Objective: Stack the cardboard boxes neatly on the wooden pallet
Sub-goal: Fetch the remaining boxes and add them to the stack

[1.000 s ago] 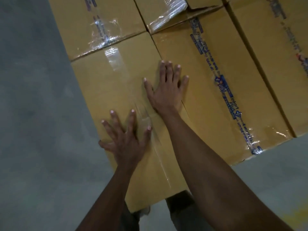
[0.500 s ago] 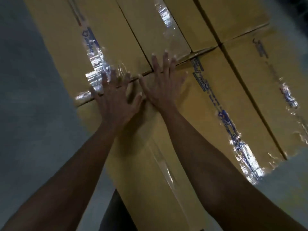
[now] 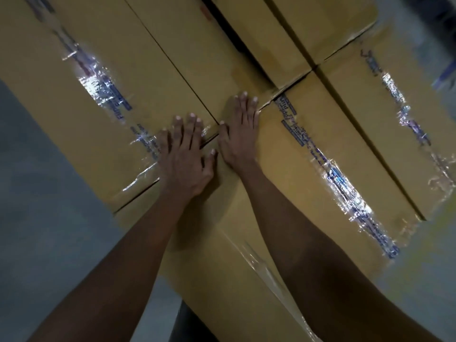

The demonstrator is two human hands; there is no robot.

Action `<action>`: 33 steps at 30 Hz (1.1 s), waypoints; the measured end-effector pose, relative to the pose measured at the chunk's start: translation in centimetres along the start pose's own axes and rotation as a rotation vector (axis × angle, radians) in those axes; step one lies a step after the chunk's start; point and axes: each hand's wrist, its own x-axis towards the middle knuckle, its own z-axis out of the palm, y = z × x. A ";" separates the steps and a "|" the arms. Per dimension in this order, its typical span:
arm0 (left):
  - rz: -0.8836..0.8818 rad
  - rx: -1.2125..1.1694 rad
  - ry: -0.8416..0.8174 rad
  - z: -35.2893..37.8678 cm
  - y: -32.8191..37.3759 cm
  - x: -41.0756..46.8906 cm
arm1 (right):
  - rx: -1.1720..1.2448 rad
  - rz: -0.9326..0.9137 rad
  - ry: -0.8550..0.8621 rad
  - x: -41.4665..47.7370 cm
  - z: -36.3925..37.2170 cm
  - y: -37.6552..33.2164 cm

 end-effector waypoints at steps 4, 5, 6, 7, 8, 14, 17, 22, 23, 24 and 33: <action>0.011 0.000 -0.014 0.1 0.7 -0.3 | -0.036 -0.030 0.012 -0.1 0.3 -0.1; 0.016 0.013 -0.015 0.0 1.0 -0.2 | -0.082 -0.031 0.005 0.0 0.3 -0.2; 0.013 0.027 -0.042 -0.3 1.2 -0.1 | -0.122 -0.020 -0.029 0.1 0.1 -0.4; 0.001 0.027 -0.079 -0.6 1.3 -0.1 | -0.153 0.000 -0.086 0.1 -0.3 -0.6; -0.010 0.015 -0.107 -1.0 1.4 0.0 | -0.178 0.017 -0.156 0.2 -0.8 -0.9; -0.279 -0.015 -0.198 -4.1 7.2 3.5 | -0.007 -0.097 -0.126 0.5 -6.3 0.1; -0.306 -0.051 0.031 -4.4 11.8 7.2 | 0.008 -0.001 0.243 1.8 -9.7 5.1; 0.139 0.129 0.040 -2.9 19.1 12.7 | -0.094 0.303 0.110 6.1 -14.0 14.2; 0.133 0.133 0.003 -2.5 19.9 13.6 | -0.118 0.307 0.059 7.0 -14.4 15.4; 0.108 0.119 -0.030 -1.8 20.5 14.5 | -0.153 0.287 0.017 8.0 -14.6 16.3; 0.027 0.140 -0.229 2.6 20.5 16.6 | -0.278 0.110 -0.164 11.7 -11.5 18.3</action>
